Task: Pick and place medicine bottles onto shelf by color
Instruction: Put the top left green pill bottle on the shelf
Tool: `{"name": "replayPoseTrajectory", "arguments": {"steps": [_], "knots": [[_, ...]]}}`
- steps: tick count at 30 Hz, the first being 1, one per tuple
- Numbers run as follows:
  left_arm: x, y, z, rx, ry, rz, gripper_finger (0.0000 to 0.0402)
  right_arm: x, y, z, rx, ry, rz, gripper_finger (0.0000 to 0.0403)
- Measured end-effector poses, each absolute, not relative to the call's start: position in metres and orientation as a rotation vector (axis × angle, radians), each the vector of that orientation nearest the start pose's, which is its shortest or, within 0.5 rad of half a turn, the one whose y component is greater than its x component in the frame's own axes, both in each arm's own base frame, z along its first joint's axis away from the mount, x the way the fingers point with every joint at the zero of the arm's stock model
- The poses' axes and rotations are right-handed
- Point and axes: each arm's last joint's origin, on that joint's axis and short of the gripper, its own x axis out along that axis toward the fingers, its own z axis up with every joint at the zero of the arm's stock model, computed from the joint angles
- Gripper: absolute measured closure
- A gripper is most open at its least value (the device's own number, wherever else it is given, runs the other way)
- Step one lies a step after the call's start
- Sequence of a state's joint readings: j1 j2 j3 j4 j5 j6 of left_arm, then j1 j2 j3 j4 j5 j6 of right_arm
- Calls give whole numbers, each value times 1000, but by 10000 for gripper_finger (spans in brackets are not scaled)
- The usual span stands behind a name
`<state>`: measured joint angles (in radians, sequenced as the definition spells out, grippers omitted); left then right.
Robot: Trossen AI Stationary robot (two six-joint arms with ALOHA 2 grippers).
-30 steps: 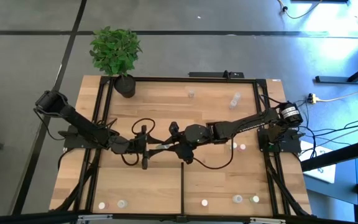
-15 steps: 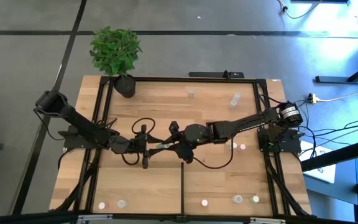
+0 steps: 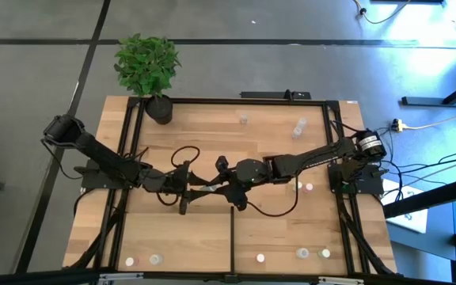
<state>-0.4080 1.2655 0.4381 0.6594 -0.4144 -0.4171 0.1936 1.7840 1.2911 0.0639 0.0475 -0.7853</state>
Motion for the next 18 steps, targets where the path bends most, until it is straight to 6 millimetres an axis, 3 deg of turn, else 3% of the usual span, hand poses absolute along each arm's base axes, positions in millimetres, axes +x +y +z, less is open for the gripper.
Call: {"name": "replayPoseTrajectory", "arguments": {"steps": [18], "knots": [[227,-86,202,-347,140,27,246,401,76,258,-830,360,296,280]]}}
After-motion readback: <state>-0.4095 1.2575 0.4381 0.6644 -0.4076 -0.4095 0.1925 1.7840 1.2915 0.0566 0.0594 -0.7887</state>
